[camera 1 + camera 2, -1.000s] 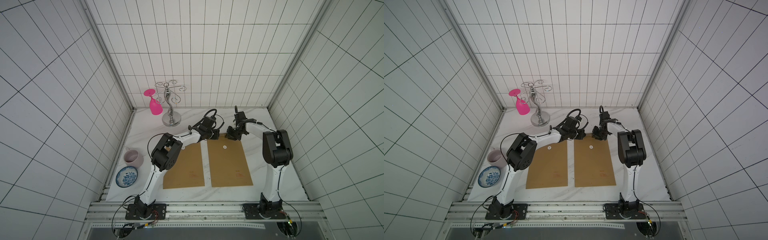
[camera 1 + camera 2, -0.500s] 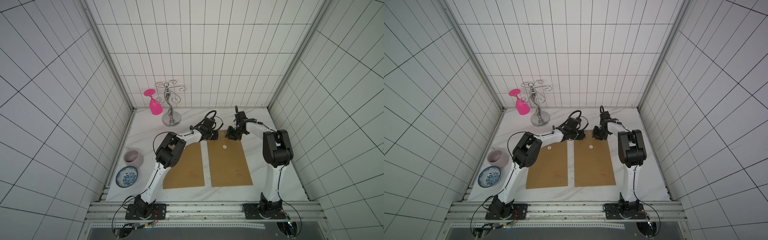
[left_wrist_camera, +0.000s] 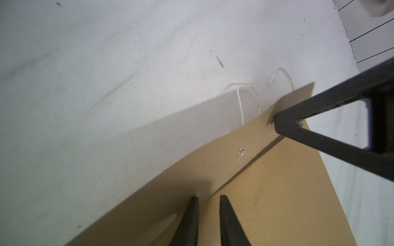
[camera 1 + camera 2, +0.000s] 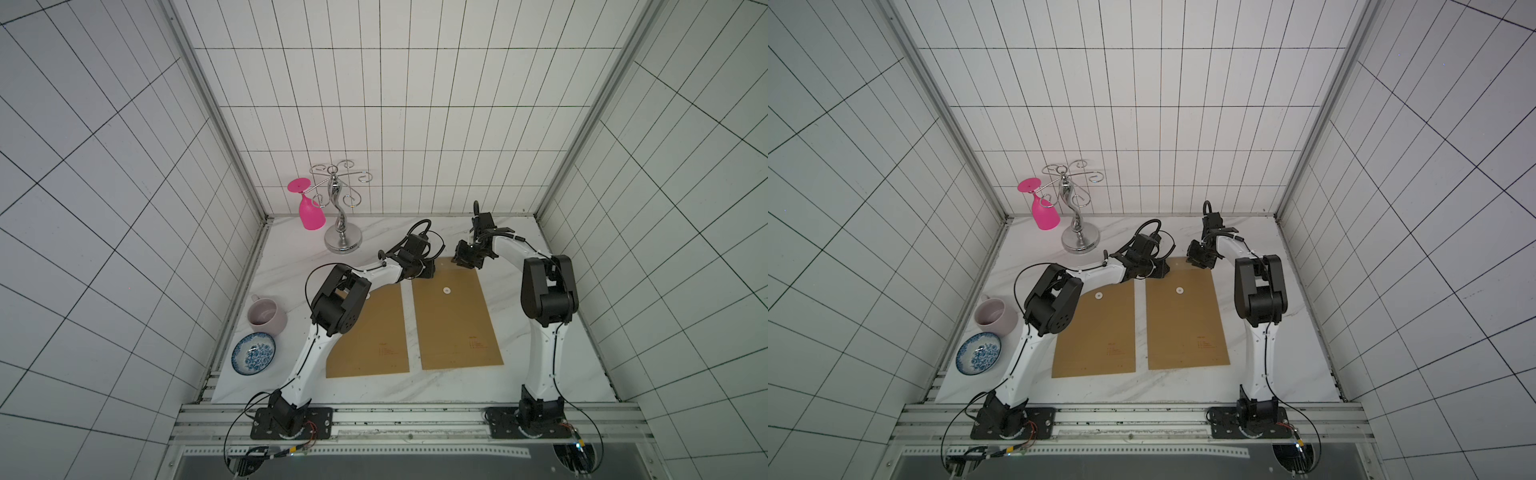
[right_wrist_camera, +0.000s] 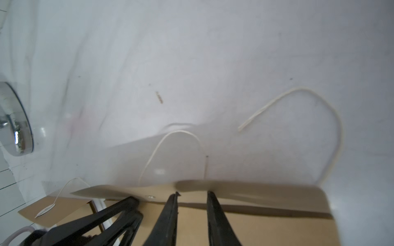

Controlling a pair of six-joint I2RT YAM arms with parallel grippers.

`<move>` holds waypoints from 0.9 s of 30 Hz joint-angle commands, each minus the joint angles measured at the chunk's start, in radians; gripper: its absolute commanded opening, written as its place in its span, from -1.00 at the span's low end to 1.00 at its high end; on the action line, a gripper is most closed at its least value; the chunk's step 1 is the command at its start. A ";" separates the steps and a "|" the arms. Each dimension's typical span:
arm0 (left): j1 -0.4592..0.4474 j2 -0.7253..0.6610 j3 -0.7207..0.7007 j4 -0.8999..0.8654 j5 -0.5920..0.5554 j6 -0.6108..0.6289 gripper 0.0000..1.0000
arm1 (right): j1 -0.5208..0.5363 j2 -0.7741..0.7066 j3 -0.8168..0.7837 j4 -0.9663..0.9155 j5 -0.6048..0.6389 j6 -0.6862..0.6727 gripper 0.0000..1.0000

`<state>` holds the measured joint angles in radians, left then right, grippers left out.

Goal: Open the file bag
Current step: Place the file bag at the center of the board.

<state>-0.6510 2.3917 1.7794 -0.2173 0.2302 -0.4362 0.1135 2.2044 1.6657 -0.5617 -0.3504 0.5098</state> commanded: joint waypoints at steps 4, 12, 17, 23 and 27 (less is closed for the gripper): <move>0.019 0.003 0.024 -0.013 0.005 0.016 -0.39 | -0.047 0.049 0.018 -0.067 0.029 -0.003 -0.51; 0.042 0.038 0.074 -0.005 -0.063 -0.019 -0.37 | -0.043 -0.023 -0.084 -0.042 0.028 0.003 -0.53; 0.054 0.046 0.062 0.004 -0.064 -0.057 -0.45 | -0.040 -0.032 -0.081 -0.045 0.012 -0.004 -0.54; 0.054 0.059 0.058 0.005 -0.039 -0.059 -0.62 | -0.038 -0.060 -0.025 -0.073 0.004 -0.004 -0.53; 0.054 0.059 0.061 0.004 -0.040 -0.057 -0.63 | -0.037 -0.075 0.033 -0.095 -0.011 0.002 -0.52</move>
<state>-0.5945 2.4252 1.8324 -0.2161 0.1883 -0.4892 0.0723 2.1746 1.6348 -0.5976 -0.3550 0.5121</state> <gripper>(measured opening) 0.187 0.239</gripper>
